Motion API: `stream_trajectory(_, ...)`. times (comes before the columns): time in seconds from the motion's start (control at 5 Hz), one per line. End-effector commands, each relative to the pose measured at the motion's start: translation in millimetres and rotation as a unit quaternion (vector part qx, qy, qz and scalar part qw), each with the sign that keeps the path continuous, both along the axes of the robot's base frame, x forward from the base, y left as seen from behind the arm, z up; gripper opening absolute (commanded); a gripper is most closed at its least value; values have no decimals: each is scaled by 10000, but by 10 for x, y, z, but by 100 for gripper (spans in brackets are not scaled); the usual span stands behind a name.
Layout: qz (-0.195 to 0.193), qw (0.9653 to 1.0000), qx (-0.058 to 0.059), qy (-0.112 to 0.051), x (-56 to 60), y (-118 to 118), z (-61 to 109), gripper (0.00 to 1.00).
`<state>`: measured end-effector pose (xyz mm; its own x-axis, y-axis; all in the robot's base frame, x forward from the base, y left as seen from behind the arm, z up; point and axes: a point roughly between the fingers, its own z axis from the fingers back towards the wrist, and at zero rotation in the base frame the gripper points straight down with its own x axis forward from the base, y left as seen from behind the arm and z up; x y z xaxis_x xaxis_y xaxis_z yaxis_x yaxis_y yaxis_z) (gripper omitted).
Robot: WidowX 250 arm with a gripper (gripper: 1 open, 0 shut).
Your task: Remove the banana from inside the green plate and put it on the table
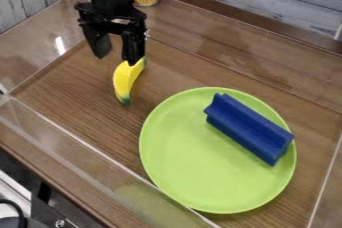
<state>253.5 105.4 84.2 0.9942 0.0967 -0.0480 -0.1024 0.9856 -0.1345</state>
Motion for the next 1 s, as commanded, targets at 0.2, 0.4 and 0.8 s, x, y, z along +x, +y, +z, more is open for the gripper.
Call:
stream_trajectory(0.2,32,9996,-22,-269,96,27,171,100)
stream_trajectory(0.4,-3,9991,-120,-419,181,-3,290,100)
stream_trajectory(0.8,-120,9984,-266,-488,257,-80,432,100)
